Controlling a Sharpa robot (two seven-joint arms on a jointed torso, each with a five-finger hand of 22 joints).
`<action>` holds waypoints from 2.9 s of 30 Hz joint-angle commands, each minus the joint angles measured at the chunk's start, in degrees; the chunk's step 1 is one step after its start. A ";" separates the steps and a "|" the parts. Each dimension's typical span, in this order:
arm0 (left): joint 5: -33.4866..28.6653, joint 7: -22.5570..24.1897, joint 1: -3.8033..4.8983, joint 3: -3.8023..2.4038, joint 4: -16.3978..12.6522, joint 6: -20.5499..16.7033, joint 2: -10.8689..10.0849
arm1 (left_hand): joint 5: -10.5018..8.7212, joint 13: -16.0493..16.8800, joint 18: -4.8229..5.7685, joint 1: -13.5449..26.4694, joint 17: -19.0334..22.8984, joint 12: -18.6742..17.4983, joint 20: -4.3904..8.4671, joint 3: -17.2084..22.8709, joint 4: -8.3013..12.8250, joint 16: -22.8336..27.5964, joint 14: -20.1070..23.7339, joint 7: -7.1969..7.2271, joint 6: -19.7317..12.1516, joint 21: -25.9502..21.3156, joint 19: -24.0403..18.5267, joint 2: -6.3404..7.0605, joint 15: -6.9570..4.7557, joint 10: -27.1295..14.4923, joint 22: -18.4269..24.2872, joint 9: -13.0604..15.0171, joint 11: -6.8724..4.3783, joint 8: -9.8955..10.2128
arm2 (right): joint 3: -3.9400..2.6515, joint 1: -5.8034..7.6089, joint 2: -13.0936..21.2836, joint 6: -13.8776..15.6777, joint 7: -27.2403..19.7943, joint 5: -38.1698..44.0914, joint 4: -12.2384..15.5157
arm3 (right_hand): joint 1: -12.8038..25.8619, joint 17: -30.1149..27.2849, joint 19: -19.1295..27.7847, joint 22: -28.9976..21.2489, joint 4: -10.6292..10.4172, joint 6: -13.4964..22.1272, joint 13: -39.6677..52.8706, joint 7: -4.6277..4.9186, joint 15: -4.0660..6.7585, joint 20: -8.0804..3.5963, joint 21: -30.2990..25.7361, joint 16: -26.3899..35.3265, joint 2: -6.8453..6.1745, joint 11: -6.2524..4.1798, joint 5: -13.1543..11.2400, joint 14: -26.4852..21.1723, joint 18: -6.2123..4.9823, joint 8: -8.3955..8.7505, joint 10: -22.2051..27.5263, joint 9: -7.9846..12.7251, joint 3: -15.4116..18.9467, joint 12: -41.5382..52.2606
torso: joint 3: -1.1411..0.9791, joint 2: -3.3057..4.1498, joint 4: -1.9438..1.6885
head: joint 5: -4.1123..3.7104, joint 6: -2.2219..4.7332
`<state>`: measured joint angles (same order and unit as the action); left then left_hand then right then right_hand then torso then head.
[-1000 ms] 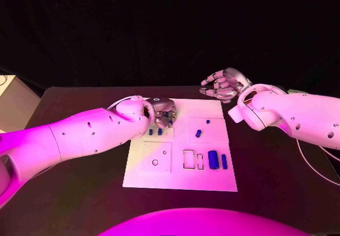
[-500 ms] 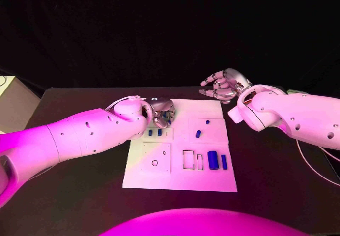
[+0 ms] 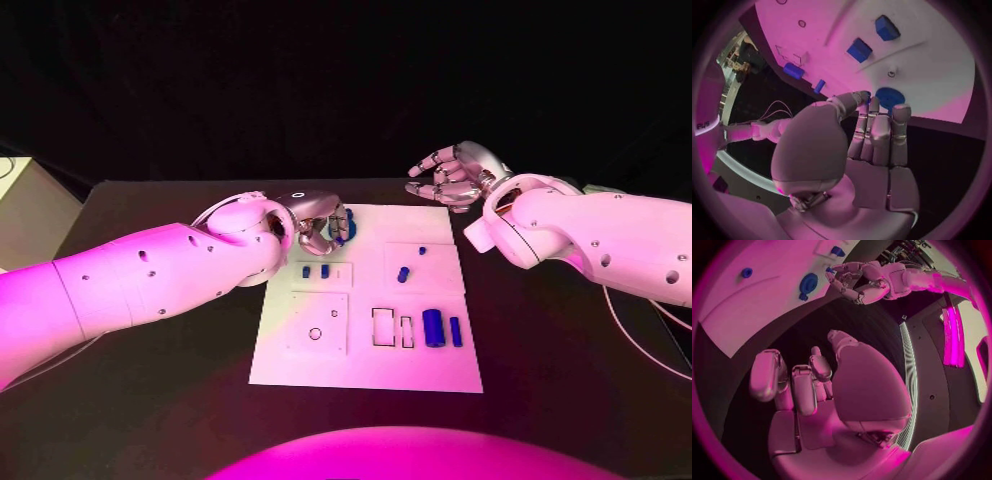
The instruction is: Assemble the parts on the task board
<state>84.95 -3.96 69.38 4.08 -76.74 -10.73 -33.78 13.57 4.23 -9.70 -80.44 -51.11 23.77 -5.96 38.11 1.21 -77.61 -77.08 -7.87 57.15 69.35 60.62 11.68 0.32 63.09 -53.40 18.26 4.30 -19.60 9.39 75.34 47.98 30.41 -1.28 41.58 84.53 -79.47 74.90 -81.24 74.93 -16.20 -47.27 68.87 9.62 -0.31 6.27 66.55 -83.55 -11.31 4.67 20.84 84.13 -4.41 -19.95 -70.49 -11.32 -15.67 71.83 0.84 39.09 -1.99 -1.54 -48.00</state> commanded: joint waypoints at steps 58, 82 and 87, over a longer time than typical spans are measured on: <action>-2.80 -0.53 -0.63 0.46 1.97 4.88 -1.32 | 0.03 0.25 1.05 0.53 0.56 -0.93 -0.09 -0.09 0.56 -0.06 -0.26 -0.12 0.77 0.32 0.27 0.00 -0.19 1.23 -0.14 0.21 -0.11 0.56 | -0.01 -0.04 -0.11 -0.46 -0.74 0.21 -0.34 | 0.58 4.44 0.28 1.87 0.00 0.31 -0.22 0.05 0.01 -0.14 -0.48 0.42 -0.35 0.07 0.35 2.40 -0.45 -0.08 0.08 0.04 -0.53 -0.16 | 0.14 -0.26 -0.48 | 0.15 -1.24; -1.30 -1.49 -0.78 0.89 1.75 6.56 -1.31 | -0.12 1.02 1.13 0.62 -0.34 -0.99 0.05 -0.82 1.07 -0.55 -0.55 0.30 1.80 0.66 0.39 -0.08 -0.52 2.74 -0.64 0.55 -0.61 0.66 | -0.01 -0.04 0.07 -0.48 -0.76 0.21 -0.31 | 0.58 4.44 0.28 1.87 0.00 0.31 -0.22 0.05 0.01 -0.14 -0.48 0.42 -0.35 0.07 0.35 2.40 -0.45 -0.08 0.08 0.04 -0.53 -0.16 | 0.17 -0.29 -0.52 | -0.03 -1.52; -1.18 -1.52 -0.79 0.90 1.60 5.54 -1.49 | -0.08 1.10 1.14 0.56 -0.42 -0.97 0.08 -0.83 1.14 -0.60 -0.59 0.32 1.91 0.71 0.45 -0.15 -0.56 2.84 -0.72 0.57 -0.64 0.67 | 0.00 -0.04 0.08 -0.46 -0.77 0.21 -0.31 | 0.58 4.44 0.28 1.87 0.00 0.31 -0.22 0.05 0.01 -0.14 -0.48 0.42 -0.35 0.07 0.35 2.40 -0.45 -0.08 0.08 0.04 -0.53 -0.16 | 0.18 -0.28 -0.50 | -0.02 -1.50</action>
<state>83.05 -4.81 68.83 4.78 -75.12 -6.04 -35.23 13.31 5.25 -9.70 -80.11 -51.48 22.80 -5.95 37.40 2.23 -77.83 -77.51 -7.46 58.58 69.86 60.61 12.02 -0.10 65.57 -54.07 18.85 3.50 -18.93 9.40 75.33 48.05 30.40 -1.34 41.57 84.17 -79.17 74.91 -81.24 74.94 -16.20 -47.27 68.70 9.62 -0.31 6.27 66.20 -83.32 -11.61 4.68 20.84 84.13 -4.41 -19.95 -70.49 -11.34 -15.99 71.83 1.01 38.80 -2.48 -1.57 -49.52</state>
